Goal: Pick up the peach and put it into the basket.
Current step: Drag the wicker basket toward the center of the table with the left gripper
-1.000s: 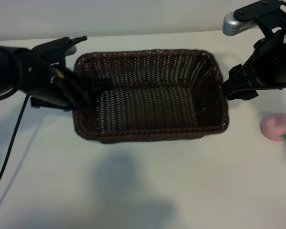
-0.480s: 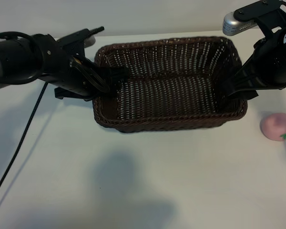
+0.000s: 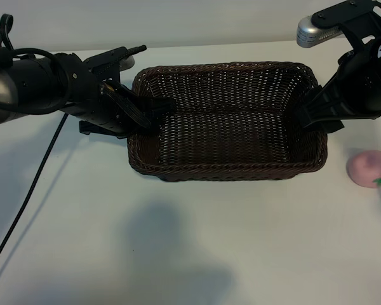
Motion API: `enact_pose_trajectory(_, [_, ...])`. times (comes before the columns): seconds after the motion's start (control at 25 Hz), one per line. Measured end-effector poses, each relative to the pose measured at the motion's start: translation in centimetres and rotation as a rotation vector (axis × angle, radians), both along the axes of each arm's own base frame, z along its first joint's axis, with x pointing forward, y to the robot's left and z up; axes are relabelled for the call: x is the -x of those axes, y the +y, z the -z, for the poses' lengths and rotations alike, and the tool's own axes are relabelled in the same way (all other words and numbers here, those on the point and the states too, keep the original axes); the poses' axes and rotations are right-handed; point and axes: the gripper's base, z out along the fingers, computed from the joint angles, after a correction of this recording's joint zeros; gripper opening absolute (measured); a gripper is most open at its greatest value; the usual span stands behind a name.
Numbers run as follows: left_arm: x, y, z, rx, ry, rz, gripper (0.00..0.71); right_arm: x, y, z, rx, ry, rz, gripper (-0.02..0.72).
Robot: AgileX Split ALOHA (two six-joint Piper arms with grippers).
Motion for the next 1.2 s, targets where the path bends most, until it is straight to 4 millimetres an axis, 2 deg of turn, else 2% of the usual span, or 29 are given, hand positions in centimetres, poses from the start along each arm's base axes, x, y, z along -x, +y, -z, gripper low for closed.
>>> enact_pose_trajectory(0.84, [-0.1, -0.1, 0.0, 0.015, -0.012, -0.004, 0.156, 0.0, 0.0, 0.0, 0.0, 0.0, 0.0, 0.595])
enact_pose_trajectory(1.2, [-0.4, -0.3, 1.7, 0.027, 0.032, -0.043, 0.156, 0.0, 0.0, 0.0, 0.0, 0.001, 0.0, 0.595])
